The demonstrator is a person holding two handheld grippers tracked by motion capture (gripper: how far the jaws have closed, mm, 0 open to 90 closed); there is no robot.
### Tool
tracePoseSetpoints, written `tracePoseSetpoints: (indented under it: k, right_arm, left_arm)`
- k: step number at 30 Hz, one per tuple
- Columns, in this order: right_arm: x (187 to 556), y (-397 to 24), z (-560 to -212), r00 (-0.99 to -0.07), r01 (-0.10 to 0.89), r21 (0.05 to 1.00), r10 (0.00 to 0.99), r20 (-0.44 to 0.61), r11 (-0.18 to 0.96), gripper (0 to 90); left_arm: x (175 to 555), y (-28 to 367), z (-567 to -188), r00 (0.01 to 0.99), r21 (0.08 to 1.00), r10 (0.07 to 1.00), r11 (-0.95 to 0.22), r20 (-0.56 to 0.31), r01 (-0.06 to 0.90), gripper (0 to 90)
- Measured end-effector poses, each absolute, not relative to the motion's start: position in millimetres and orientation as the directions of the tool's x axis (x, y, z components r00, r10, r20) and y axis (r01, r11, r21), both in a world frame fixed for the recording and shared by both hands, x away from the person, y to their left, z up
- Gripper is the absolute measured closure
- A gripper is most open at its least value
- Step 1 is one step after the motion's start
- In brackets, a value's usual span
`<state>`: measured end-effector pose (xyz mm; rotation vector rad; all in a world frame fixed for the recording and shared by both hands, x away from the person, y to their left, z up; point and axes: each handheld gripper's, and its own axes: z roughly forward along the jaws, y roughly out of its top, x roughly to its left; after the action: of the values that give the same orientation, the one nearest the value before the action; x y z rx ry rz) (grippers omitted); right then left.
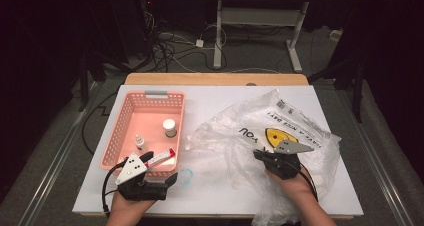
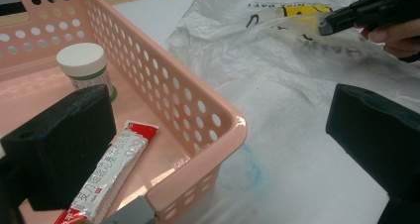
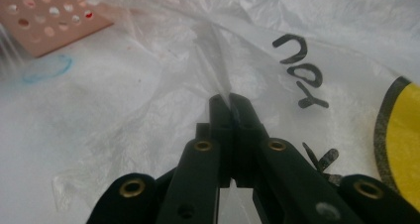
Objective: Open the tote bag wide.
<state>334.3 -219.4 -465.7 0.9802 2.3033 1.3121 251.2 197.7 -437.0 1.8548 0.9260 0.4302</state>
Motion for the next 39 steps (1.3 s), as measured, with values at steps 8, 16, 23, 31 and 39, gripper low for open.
tracePoseSetpoints:
  k: [8,16,23,31,39]
  right_arm:
    - [331.0,-221.8,-451.7,-0.709,0.343,0.885,0.705,0.024,0.315,90.0]
    - [346.9,-214.5,-434.3,-0.692,0.350,0.887,0.721,0.027,0.302,90.0]
    - [353.3,-208.7,-433.7,-0.694,0.338,0.905,0.718,0.053,0.260,90.0]
    - [349.2,-209.0,-431.1,-0.706,0.305,0.918,0.707,0.039,0.254,90.0]
    - [345.7,-211.5,-419.4,-0.708,0.267,0.937,0.705,0.033,0.225,90.0]
  left_arm:
    - [251.7,198.7,-436.7,0.645,0.887,0.757,-0.224,-0.103,0.404,0.0]
    - [253.3,201.1,-437.0,0.646,0.890,0.754,-0.206,-0.120,0.406,0.0]
    - [252.6,207.0,-436.3,0.625,0.892,0.771,-0.191,-0.122,0.410,0.0]
    - [254.8,214.0,-434.8,0.598,0.893,0.794,-0.185,-0.110,0.411,0.0]
    - [255.1,216.9,-433.6,0.597,0.891,0.793,-0.179,-0.120,0.417,0.0]
